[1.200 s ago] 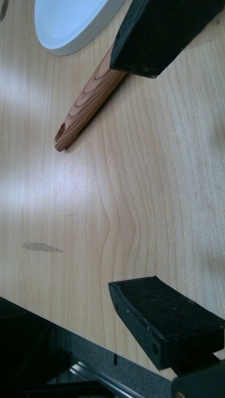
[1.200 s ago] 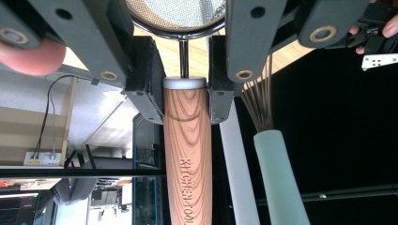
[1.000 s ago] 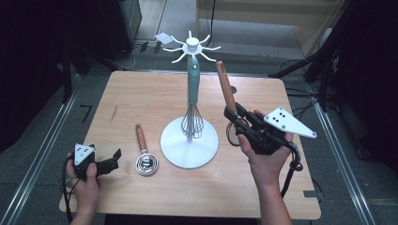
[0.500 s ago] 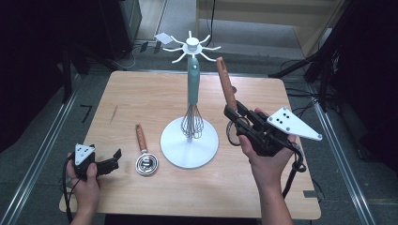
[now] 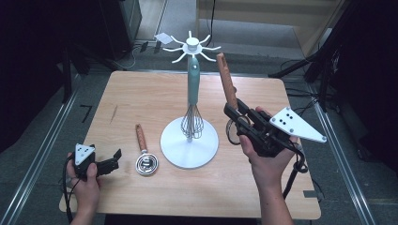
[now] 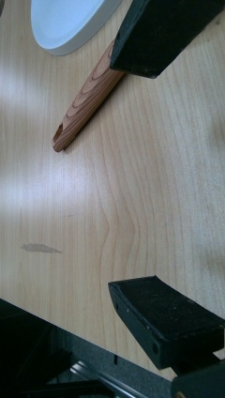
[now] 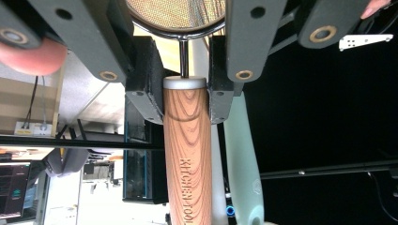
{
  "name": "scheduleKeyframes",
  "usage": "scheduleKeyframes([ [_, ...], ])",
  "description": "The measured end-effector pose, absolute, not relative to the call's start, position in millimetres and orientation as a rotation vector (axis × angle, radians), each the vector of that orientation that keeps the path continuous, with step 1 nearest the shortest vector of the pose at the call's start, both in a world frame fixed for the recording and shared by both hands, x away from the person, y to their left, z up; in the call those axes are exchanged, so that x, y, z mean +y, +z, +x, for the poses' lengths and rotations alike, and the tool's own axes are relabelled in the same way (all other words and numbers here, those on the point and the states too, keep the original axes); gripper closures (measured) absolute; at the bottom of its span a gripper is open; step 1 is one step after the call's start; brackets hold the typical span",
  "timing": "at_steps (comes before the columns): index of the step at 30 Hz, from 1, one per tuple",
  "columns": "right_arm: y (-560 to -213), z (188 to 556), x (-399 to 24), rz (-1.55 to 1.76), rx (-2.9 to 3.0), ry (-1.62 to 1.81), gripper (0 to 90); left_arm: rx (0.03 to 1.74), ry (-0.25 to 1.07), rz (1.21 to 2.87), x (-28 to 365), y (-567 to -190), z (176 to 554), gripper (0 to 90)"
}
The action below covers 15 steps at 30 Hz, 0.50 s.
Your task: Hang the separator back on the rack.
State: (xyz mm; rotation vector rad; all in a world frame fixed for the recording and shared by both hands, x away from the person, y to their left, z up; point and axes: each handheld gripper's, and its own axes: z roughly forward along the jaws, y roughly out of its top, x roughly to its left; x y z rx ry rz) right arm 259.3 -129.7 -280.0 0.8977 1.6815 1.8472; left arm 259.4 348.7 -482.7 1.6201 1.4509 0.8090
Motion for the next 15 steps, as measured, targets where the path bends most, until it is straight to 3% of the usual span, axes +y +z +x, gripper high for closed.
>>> scheduleKeyframes([
  [15,-282.5,263.5,-119.7,0.880,1.709,1.856,71.0,1.451,0.809,1.621,348.6,-482.7,259.5,0.0],
])
